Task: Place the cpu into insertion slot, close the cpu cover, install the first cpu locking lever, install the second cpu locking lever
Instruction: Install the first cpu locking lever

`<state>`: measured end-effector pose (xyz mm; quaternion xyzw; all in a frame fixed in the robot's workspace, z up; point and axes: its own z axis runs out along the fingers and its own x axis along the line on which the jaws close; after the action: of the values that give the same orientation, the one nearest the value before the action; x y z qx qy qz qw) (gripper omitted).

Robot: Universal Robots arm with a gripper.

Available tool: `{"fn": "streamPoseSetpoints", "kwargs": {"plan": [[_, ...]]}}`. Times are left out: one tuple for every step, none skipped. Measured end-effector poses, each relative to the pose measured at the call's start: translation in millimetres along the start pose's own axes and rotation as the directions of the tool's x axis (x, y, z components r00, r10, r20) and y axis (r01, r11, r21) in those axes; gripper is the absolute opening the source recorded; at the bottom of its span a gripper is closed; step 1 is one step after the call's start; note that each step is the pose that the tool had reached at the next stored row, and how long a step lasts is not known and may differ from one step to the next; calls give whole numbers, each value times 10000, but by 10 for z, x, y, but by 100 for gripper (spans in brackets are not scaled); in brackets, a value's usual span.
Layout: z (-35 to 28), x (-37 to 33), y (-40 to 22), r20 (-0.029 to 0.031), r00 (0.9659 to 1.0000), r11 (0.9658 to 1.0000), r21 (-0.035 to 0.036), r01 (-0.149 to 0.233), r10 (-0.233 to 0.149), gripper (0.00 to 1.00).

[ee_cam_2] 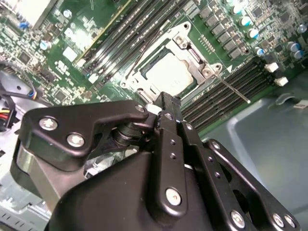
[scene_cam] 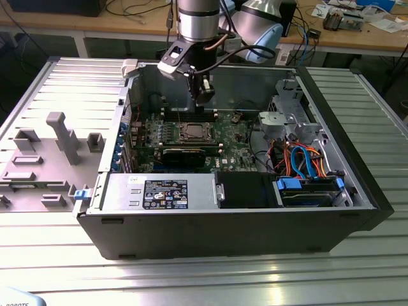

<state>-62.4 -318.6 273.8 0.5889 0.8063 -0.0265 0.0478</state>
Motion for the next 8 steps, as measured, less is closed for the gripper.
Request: {"fn": "streamPoseSetpoints", "kwargs": {"plan": [[-27,-3,0,0,10000,10000,-1,9,-9,11],[-37,-4,0,0,10000,10000,-2,22,-22,11],[-37,-4,1,-2,10000,10000,-13,93,-93,11],[-38,-4,1,-3,9998,9998,-26,221,-221,11],[-38,-4,1,-3,9992,9992,-43,396,-396,11],[-36,-4,1,-7,9957,9956,-102,930,-931,11],[-34,-3,1,-8,9923,9922,-136,1237,-1238,11],[-33,-3,1,-7,9876,9874,-172,1571,-1571,11]]}}
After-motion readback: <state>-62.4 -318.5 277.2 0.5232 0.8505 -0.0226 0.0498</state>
